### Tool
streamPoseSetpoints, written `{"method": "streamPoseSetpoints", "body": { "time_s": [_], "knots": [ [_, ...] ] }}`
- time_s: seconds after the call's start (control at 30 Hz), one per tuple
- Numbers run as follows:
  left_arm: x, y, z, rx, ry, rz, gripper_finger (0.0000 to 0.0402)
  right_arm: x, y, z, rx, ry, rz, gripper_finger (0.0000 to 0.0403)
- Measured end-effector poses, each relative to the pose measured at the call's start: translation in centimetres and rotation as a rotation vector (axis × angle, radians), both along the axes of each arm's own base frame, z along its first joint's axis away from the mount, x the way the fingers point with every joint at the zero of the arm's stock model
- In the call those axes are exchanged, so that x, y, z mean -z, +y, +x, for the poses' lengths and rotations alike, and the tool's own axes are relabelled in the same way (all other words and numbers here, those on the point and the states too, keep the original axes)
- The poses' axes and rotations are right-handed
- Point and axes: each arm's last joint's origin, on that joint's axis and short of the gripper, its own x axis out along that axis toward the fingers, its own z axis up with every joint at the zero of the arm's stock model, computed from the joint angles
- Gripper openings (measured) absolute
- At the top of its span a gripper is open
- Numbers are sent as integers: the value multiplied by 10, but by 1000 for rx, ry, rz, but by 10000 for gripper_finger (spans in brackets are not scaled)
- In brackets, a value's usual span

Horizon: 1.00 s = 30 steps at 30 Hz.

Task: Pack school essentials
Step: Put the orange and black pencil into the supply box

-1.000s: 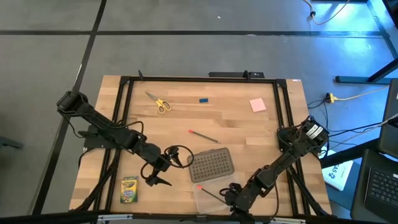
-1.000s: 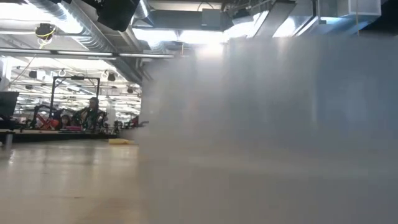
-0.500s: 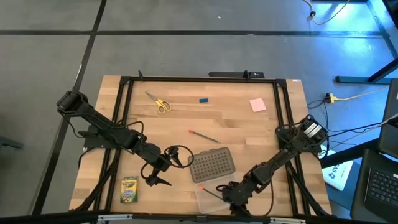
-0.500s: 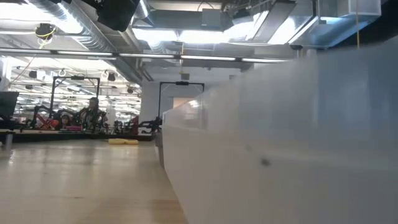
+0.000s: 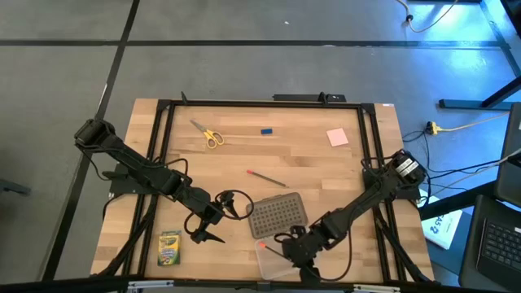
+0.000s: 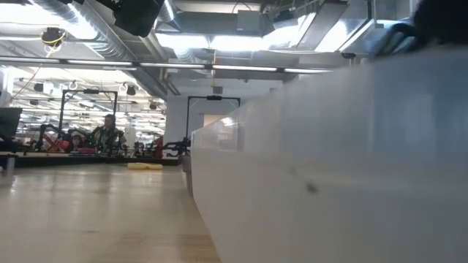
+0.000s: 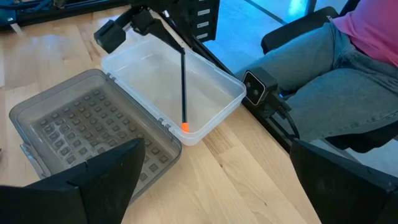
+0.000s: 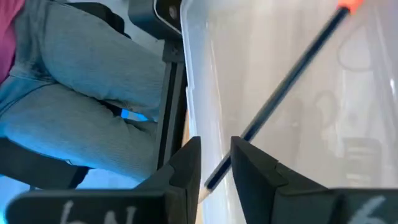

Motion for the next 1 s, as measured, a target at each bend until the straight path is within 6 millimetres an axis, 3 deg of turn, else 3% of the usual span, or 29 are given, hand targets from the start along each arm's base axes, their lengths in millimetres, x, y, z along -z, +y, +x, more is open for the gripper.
{"method": "streamPoseSetpoints", "body": {
  "time_s": [0.17,0.37,0.6,1.0],
  "knots": [
    [0,0,0,0,0,0,396,-1,-6,14,-56,-79,47,90],
    [0,0,0,0,3,1,396,18,-11,27,-139,-61,95,90],
    [0,0,0,0,5,2,396,19,-20,32,-117,-55,88,90],
    [0,0,-1,3,6,2,396,31,-16,35,-159,-39,144,90]
  ]
}}
